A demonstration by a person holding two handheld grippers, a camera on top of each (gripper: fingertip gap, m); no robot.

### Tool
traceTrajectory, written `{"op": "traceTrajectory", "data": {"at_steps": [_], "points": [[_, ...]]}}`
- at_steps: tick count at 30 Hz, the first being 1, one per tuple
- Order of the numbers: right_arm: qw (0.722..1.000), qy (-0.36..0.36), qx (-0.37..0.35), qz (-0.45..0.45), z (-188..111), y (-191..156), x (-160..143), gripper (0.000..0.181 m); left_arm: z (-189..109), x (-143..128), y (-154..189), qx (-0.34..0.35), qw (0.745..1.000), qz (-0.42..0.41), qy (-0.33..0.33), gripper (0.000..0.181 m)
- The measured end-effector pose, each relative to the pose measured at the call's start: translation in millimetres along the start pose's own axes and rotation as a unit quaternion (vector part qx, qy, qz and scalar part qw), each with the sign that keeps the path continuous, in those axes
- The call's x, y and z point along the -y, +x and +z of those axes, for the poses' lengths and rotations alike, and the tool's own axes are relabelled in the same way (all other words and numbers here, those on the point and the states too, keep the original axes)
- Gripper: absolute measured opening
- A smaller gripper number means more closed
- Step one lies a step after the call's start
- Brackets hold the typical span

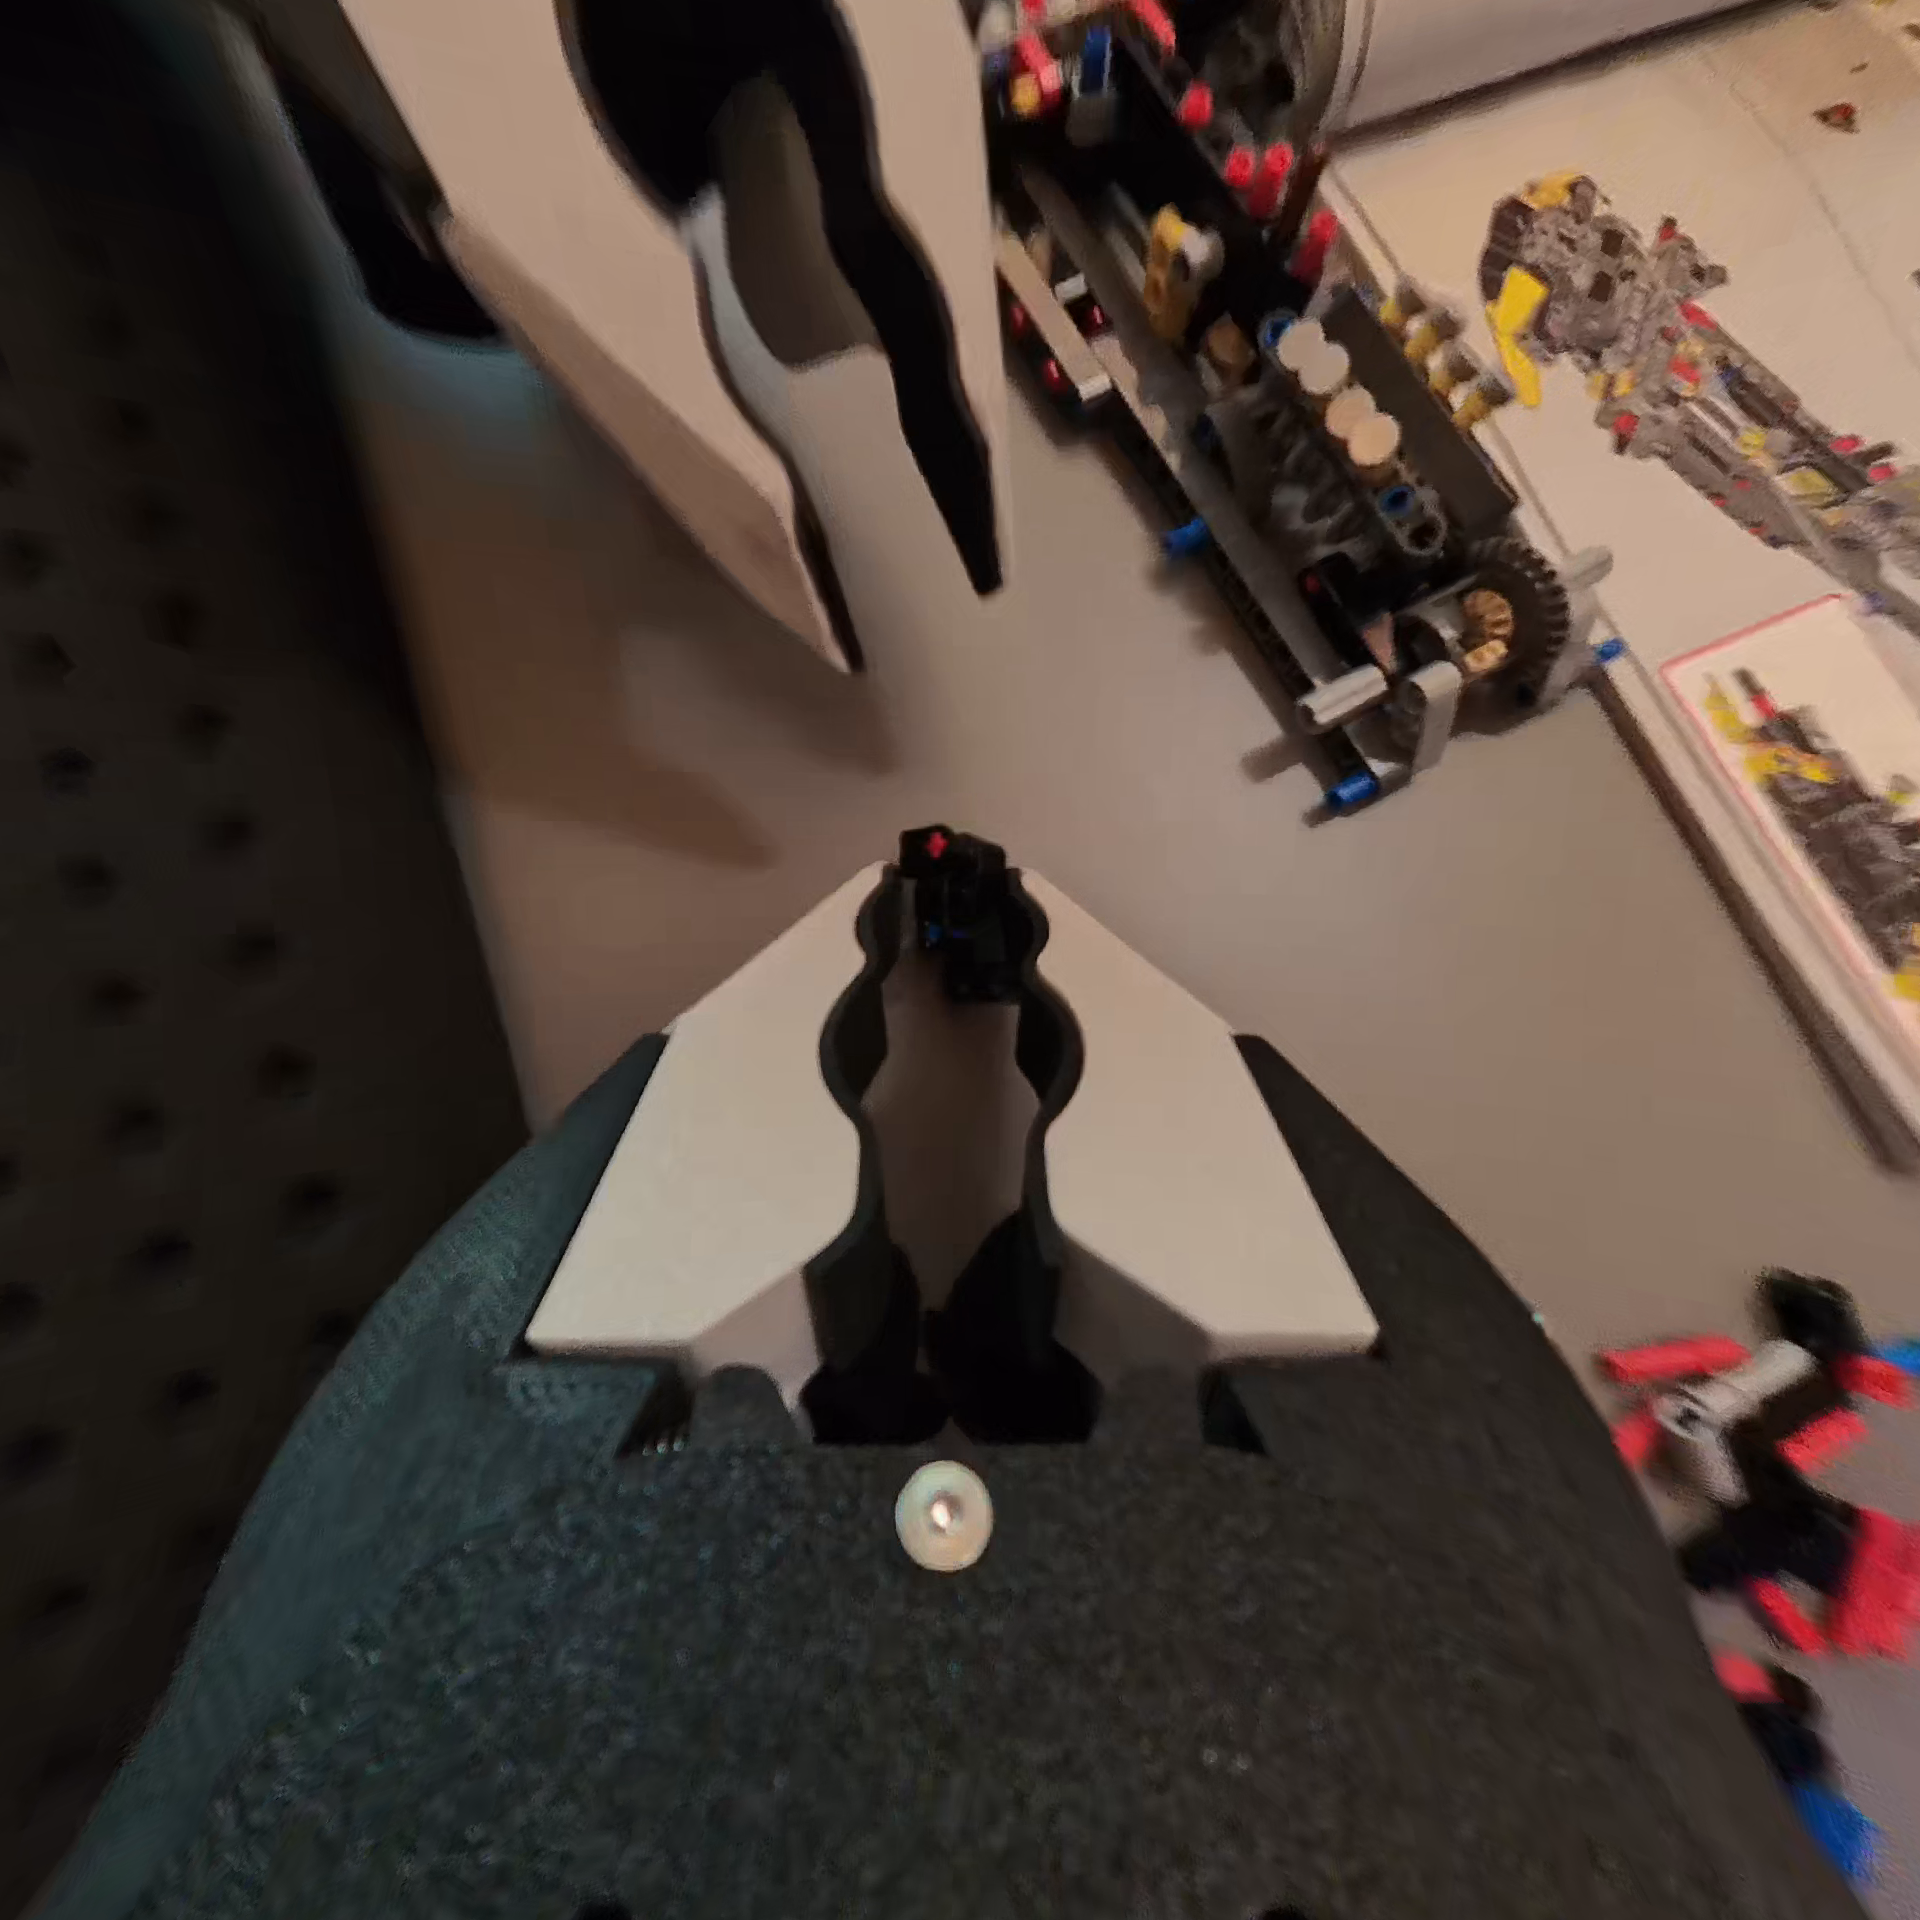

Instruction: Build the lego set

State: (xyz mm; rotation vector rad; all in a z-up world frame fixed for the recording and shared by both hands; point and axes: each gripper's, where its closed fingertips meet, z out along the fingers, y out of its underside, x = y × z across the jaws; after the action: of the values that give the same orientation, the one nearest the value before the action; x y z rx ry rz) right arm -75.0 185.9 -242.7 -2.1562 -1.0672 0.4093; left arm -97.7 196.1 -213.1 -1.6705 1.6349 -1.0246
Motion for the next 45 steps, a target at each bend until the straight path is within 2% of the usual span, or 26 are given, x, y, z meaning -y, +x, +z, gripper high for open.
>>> {"op": "traceTrajectory", "data": {"at_steps": [3,7,10,12,15,18,23,27,33,37,41,45], "points": [[0.992,0.070,0.073,0.081,-5,-9,21,0.018,-2,0,0,0.043,0.991,0.123,-0.010,0.029],[0.978,0.116,0.134,0.108,-11,-18,40,0.018,-7,3,11,0.064,0.956,0.286,-0.009,0.029],[0.975,0.123,0.160,0.097,-13,-27,48,0.018,-5,-5,19,0.042,0.944,0.326,-0.020,0.026],[0.973,0.119,0.172,0.098,-13,-32,49,0.018,-7,-2,19,0.055,0.934,0.353,-0.008,0.011],[0.970,0.130,0.174,0.105,-12,-32,53,0.018,-10,0,16,0.068,0.926,0.371,0.010,0.010],[0.976,0.125,0.149,0.100,-6,-27,51,0.020,-10,-2,7,0.090,0.926,0.367,0.021,0.008],[0.985,0.137,0.078,0.069,0,-14,54,0.023,-10,-9,-13,0.112,0.943,0.312,0.018,0.008],[0.987,0.144,0.044,0.053,0,-9,55,0.025,-16,-9,-23,0.128,0.941,0.311,0.025,0.007],[0.991,0.134,-0.014,-0.003,-1,-6,60,0.023,-17,-7,-21,0.145,0.923,0.355,0.028,0.007],[0.988,0.118,-0.068,-0.073,1,-7,62,0.018,-13,-11,-16,0.143,0.912,0.385,0.016,0.007],[0.982,0.086,-0.106,-0.131,6,-9,57,0.009,-12,-15,-19,0.168,0.885,0.435,-0.005,0.007],[0.975,0.057,-0.135,-0.166,11,-8,50,0.008,-10,-19,-21,0.189,0.857,0.478,-0.024,0.007]]}}
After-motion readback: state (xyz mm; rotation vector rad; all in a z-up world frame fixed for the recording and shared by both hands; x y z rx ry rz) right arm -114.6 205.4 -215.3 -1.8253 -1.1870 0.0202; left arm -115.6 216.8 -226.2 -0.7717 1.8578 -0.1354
